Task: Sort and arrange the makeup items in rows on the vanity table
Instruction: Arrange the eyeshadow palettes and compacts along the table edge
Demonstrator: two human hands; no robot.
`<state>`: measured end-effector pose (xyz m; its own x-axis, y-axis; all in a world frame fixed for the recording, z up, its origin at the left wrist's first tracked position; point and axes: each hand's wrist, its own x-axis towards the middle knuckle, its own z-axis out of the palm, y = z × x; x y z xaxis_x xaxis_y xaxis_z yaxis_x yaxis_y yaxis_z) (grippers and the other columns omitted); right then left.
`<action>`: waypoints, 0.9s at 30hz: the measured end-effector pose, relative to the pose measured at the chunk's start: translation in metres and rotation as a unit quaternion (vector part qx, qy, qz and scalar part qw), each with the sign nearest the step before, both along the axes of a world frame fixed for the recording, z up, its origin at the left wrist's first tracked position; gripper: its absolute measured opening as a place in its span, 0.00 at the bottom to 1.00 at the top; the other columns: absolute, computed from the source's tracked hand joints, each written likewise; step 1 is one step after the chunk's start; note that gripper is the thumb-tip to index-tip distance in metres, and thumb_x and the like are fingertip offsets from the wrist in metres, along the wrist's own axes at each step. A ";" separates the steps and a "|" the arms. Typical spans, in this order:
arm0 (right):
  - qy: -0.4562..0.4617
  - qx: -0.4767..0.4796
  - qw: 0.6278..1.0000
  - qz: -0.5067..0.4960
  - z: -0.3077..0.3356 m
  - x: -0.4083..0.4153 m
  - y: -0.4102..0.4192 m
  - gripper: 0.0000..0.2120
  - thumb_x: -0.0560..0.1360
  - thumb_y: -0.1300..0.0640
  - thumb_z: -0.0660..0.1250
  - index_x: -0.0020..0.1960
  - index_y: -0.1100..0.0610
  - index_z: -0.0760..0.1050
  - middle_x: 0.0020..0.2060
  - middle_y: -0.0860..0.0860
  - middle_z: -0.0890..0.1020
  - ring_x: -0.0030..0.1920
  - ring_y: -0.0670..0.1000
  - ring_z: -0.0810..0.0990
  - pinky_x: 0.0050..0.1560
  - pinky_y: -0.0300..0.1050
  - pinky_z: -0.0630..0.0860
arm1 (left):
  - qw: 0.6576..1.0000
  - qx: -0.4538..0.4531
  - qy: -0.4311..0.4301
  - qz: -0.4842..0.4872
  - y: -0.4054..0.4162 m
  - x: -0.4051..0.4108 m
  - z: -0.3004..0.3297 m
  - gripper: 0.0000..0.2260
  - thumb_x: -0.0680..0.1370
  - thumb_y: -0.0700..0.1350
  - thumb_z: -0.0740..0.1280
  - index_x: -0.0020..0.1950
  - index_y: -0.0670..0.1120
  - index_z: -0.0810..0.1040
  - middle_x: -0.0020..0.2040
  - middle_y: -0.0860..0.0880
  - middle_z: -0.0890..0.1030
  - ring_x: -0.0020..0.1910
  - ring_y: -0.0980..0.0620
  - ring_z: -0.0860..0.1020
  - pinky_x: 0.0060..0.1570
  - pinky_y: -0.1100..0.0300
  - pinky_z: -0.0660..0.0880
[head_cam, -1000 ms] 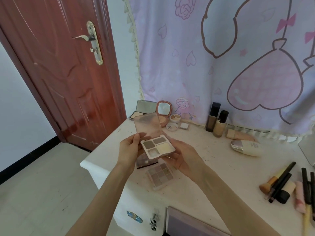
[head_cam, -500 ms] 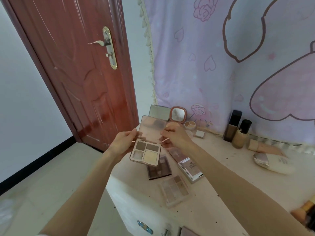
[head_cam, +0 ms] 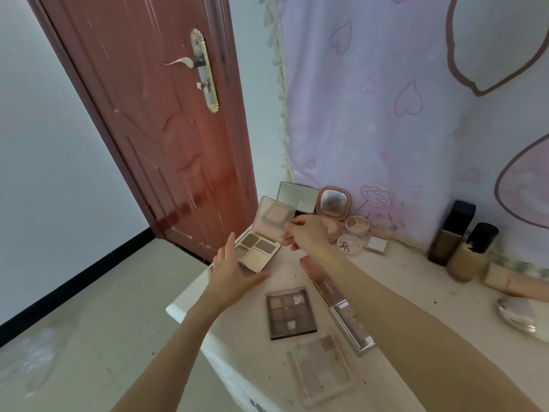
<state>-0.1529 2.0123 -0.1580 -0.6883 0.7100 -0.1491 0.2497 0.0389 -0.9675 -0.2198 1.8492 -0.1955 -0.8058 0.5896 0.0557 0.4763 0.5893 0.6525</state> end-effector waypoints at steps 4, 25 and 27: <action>-0.024 0.037 0.999 -0.007 -0.001 -0.008 0.008 0.06 0.76 0.65 0.63 0.43 0.65 0.78 0.36 0.61 0.82 0.27 0.49 0.78 0.21 0.33 0.71 | 1.000 0.010 0.006 0.021 0.009 -0.006 -0.009 0.51 0.66 0.58 0.74 0.76 0.49 0.42 0.74 0.50 0.59 0.73 0.49 0.55 0.69 0.51 0.50; -0.089 0.137 0.986 -0.040 -0.004 -0.034 0.031 0.09 0.73 0.66 0.61 0.43 0.68 0.79 0.43 0.65 0.82 0.48 0.63 0.81 0.51 0.57 0.78 | 0.995 -0.075 0.005 0.061 0.037 -0.028 -0.014 0.52 0.61 0.69 0.70 0.75 0.55 0.44 0.72 0.54 0.64 0.73 0.50 0.54 0.67 0.48 0.48; -0.081 0.121 0.988 -0.043 -0.002 -0.033 0.031 0.09 0.72 0.68 0.61 0.42 0.68 0.80 0.41 0.64 0.82 0.47 0.64 0.81 0.51 0.58 0.78 | 0.995 -0.083 0.002 0.059 0.038 -0.029 -0.014 0.52 0.61 0.69 0.69 0.75 0.55 0.45 0.73 0.54 0.63 0.73 0.50 0.54 0.67 0.47 0.48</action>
